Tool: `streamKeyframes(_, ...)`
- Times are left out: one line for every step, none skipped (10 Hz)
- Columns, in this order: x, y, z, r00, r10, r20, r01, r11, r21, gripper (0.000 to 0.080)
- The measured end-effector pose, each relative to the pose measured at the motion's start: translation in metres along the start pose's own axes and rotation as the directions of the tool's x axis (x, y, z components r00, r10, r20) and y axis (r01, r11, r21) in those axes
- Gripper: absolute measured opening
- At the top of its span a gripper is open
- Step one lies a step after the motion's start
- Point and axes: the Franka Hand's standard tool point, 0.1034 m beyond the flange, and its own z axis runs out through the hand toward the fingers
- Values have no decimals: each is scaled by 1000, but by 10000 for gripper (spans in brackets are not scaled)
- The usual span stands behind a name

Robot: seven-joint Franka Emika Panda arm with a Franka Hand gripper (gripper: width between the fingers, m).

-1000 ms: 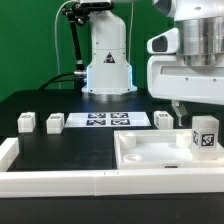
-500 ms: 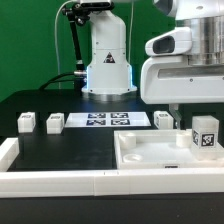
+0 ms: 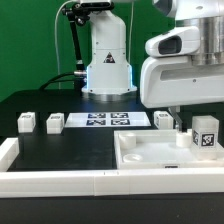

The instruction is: Assemble square table

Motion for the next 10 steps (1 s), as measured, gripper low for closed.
streamKeyframes(0, 0, 0, 1000, 0, 0, 0, 1000, 0, 464)
streamKeyframes(0, 1, 0, 1000, 1, 0, -1, 1000, -1, 464)
streamKeyframes(0, 5, 0, 1000, 5, 0, -5, 1000, -6, 293)
streamKeyframes(0, 6, 0, 1000, 19, 0, -19, 1000, -5, 293)
streamKeyframes(1, 6, 0, 1000, 31, 0, -31, 999, -5, 293)
streamKeyframes(1, 6, 0, 1000, 30, 0, -30, 1000, -5, 293)
streamKeyframes(1, 6, 0, 997, 76, 0, -76, 997, -1, 293)
streamKeyframes(2, 7, -1, 979, 202, -2, -202, 979, 4, 293)
streamKeyframes(2, 7, -1, 958, 286, -4, -286, 958, 4, 293)
streamKeyframes(2, 8, -1, 940, 341, -4, -341, 940, 1, 294)
